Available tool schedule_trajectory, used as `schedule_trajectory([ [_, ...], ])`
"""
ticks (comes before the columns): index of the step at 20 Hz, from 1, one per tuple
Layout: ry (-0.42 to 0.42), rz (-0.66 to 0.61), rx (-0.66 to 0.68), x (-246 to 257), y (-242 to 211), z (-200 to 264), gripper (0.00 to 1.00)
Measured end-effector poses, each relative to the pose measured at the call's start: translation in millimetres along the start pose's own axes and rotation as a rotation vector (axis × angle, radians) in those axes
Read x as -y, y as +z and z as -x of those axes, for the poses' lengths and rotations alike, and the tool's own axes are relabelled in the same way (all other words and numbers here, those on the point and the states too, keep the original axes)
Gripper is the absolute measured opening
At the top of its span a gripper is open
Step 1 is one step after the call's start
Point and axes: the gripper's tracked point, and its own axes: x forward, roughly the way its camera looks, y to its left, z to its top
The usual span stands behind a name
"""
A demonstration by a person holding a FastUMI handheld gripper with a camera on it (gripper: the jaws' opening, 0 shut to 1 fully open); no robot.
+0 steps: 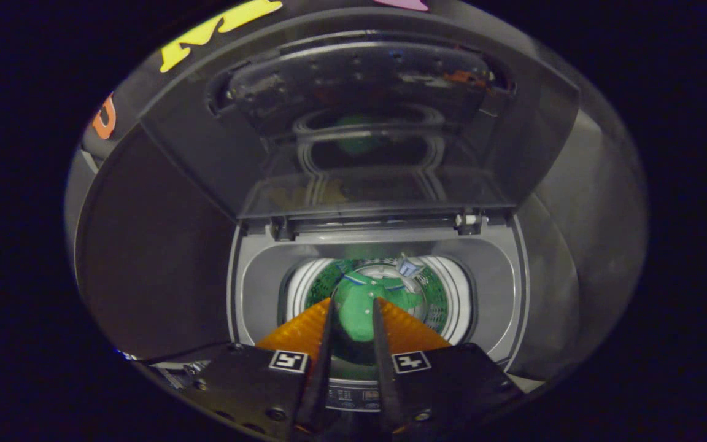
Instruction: Put the clothes into the washing machine and then close the washing machine lid.
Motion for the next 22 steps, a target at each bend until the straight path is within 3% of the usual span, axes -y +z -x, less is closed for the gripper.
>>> schedule_trajectory([
  [1, 0.008, 0.001, 0.018, -3, 5, 7, 0.47],
  [7, 0.035, 0.066, 0.178, -11, 52, 65, 0.48],
  [14, 0.094, 0.167, 0.506, -41, 128, 156, 0.48],
  [18, 0.096, 0.226, 0.656, -58, 182, 189, 0.89],
  [22, 0.065, 0.25, 0.694, -56, 215, 176, 0.89],
])
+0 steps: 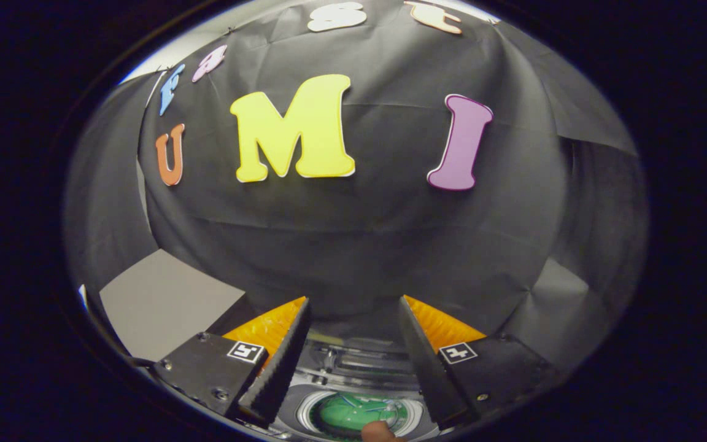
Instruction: Put the clothes into the washing machine and then close the washing machine lid.
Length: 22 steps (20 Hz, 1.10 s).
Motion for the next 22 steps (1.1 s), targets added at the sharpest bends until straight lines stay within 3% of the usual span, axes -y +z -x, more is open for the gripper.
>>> schedule_trajectory([
  [7, 0.027, -0.116, -0.009, 10, -29, -46, 0.89],
  [12, 0.067, -0.136, -0.045, -3, -67, -46, 0.89],
  [16, 0.071, -0.085, 0.039, -7, -73, -34, 0.97],
  [22, 0.064, -0.111, 0.038, -9, -77, -22, 0.97],
])
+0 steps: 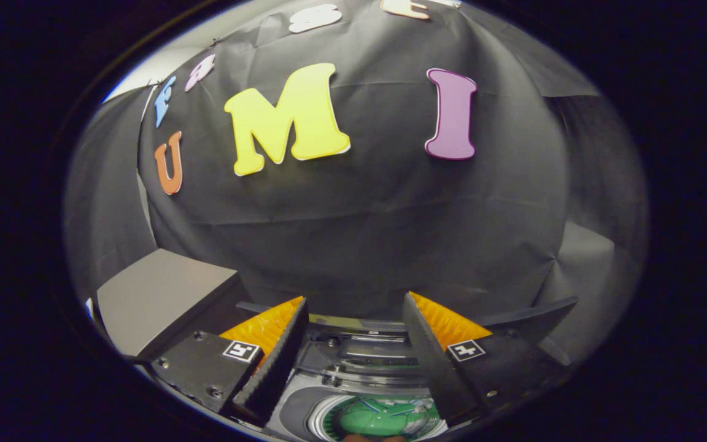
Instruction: Put the clothes into the washing machine and then close the washing machine lid.
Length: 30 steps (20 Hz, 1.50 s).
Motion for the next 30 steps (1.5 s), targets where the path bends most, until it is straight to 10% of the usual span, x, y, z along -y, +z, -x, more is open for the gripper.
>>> schedule_trajectory([
  [7, 0.012, -0.193, -0.237, -20, -82, 27, 0.99],
  [14, -0.025, 0.223, 0.033, -28, 13, 30, 0.98],
  [21, -0.071, 0.068, -0.104, 9, 11, -32, 0.96],
  [30, -0.058, -0.034, -0.123, -2, -9, 13, 0.95],
])
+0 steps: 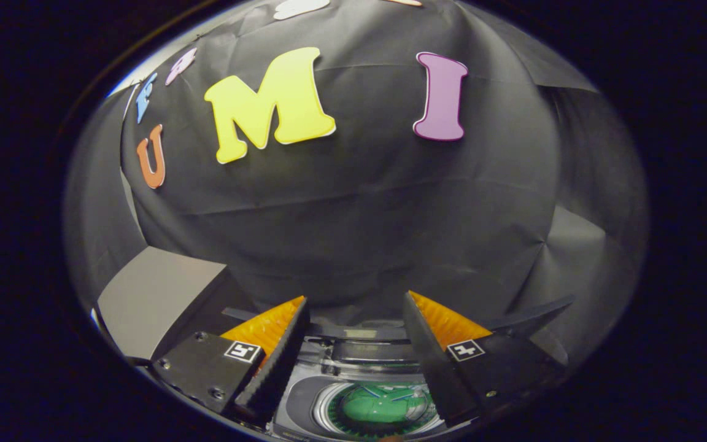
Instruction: Put the clothes into the washing machine and then close the washing machine lid.
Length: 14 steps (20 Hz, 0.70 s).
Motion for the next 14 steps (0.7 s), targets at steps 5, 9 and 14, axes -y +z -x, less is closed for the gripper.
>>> schedule_trajectory([
  [5, 0.019, -0.032, -0.031, -6, -25, 32, 0.95],
  [9, 0.002, 0.003, -0.062, -7, -46, 47, 0.95],
  [14, -0.021, -0.035, -0.099, -8, -68, 60, 0.95],
])
